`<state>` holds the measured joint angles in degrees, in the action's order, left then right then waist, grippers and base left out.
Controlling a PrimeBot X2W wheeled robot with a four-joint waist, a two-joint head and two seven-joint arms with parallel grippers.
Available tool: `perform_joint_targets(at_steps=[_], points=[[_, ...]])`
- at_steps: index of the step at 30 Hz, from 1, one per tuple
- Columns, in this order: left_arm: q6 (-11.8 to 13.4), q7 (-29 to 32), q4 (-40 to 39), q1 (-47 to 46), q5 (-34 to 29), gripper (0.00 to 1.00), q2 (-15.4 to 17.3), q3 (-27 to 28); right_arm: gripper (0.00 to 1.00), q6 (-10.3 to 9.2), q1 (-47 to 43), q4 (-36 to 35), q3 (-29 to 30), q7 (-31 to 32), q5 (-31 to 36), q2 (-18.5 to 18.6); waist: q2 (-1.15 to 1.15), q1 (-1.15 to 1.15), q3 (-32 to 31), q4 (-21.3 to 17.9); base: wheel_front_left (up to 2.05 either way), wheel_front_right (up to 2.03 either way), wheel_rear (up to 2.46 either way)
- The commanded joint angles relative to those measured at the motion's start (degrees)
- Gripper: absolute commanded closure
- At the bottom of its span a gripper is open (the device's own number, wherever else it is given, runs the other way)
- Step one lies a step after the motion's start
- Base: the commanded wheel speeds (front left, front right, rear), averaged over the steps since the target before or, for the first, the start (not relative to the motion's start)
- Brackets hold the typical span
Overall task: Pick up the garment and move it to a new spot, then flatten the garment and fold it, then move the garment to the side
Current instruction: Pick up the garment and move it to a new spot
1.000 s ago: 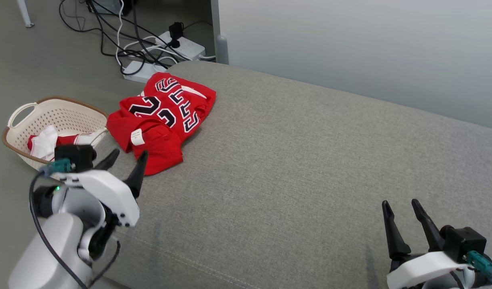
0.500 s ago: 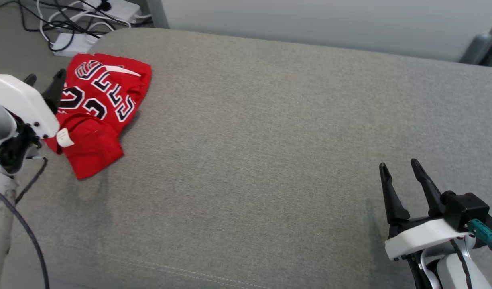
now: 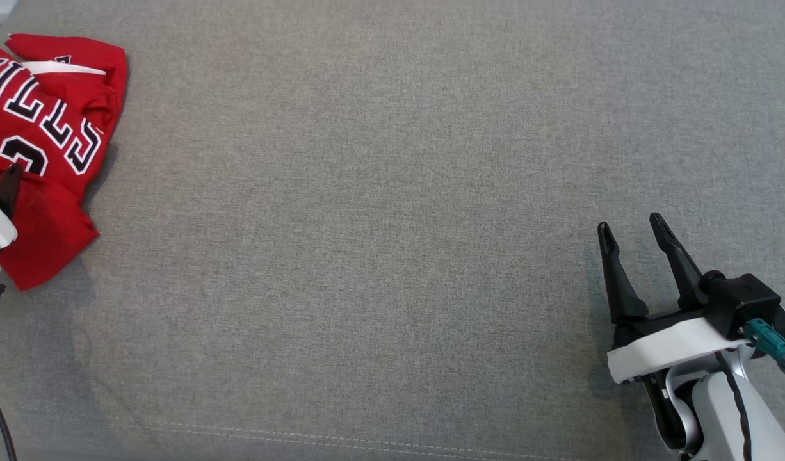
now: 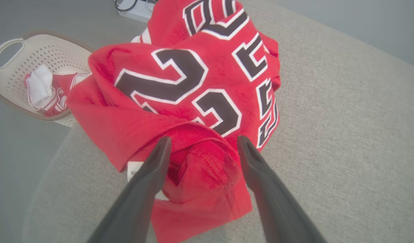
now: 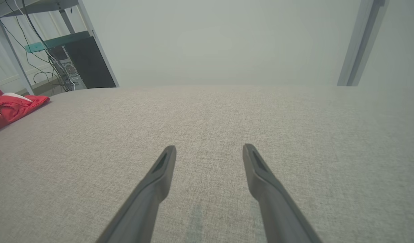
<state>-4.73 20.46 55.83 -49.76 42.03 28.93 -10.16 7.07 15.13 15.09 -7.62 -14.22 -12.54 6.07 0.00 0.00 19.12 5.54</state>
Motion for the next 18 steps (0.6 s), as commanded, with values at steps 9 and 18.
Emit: perform_joint_targets(at_steps=[9,18], points=[[1.4,0.4,2.1,0.2,1.0,0.0,4.3,2.0,0.0,0.42,1.5,-1.3,-2.0,-0.8,0.1,-0.2,0.0,0.0,1.2,-1.0,0.0,0.0,0.0],[1.9,1.5,3.7,1.7,0.8,1.0,4.8,1.1,0.0,0.42,1.7,-2.1,-2.1,-0.8,-0.6,-0.2,0.0,0.0,1.0,-2.3,0.0,0.0,0.0]])
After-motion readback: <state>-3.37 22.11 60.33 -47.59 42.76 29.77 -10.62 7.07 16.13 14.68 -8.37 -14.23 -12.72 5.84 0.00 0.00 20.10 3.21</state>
